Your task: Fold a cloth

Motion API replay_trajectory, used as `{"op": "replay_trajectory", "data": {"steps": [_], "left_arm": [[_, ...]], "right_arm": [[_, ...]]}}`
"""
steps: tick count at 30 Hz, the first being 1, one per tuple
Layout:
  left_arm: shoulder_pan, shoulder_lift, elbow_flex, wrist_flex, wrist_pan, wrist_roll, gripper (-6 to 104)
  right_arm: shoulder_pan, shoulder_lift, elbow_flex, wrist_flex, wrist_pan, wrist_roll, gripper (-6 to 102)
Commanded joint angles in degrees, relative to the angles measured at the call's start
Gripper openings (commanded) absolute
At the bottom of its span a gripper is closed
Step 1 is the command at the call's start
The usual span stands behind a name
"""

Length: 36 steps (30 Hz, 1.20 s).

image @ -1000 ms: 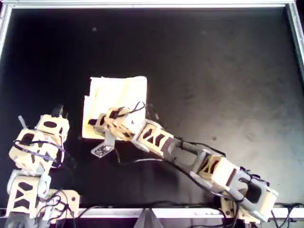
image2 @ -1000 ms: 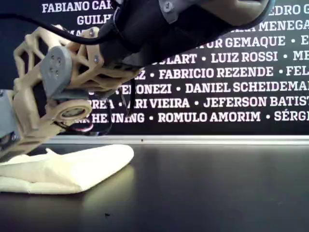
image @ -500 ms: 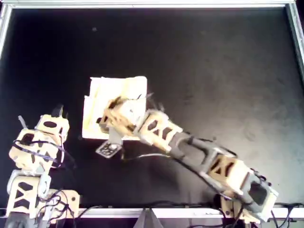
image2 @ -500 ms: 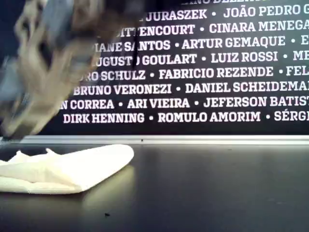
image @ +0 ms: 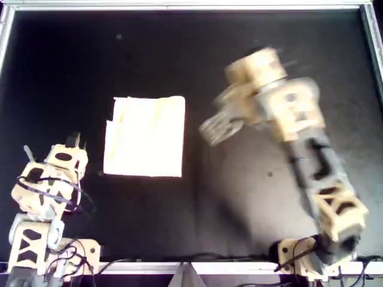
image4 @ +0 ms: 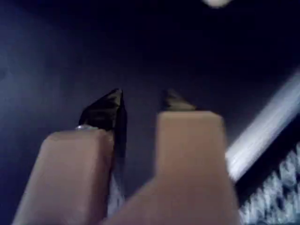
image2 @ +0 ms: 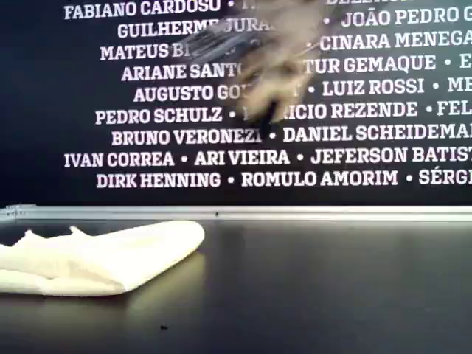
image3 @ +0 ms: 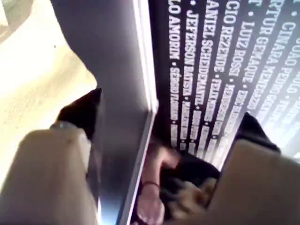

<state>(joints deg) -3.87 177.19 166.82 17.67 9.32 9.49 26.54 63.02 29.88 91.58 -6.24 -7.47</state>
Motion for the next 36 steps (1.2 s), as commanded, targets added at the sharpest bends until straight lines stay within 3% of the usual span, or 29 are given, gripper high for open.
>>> {"op": "replay_trajectory", "data": {"steps": [1, 6, 11, 16, 22, 29, 32, 36], "left_arm": [[0.9, 0.8, -3.6, -0.4, 0.2, 0.2, 97], [0.9, 0.8, -4.4, -0.3, -0.6, -0.4, 97], [1.7, 0.8, -3.9, -0.3, -0.8, 0.3, 97], [1.3, 0.8, -4.0, -0.2, -0.8, -0.5, 97], [1.1, 0.8, -3.7, -0.2, -0.8, -0.5, 97], [1.7, 0.9, -1.1, -0.2, -0.8, -0.3, 97], [2.5, 0.9, 1.9, -0.2, -0.8, 0.0, 97], [7.8, 0.9, 5.7, -0.2, -0.8, -0.4, 97]], "right_arm": [[-2.8, 9.9, -1.2, 0.4, -0.4, 0.35, -2], [-3.7, 17.1, 5.2, 0.9, 0.4, 0.62, 1], [-3.7, 38.1, 34.8, 0.3, 0.4, 4.31, 1], [-3.9, 66.4, 61.1, -2.6, 0.5, 3.52, 1], [-3.9, 94.9, 84.6, -22.0, 1.1, 3.43, 1], [-9.8, 106.6, 113.0, -47.2, 12.0, 3.43, 2], [-12.7, 107.8, 120.4, -57.7, 12.6, 3.43, 2], [-14.1, 108.1, 128.2, -69.6, 13.3, 3.52, 2]]}}
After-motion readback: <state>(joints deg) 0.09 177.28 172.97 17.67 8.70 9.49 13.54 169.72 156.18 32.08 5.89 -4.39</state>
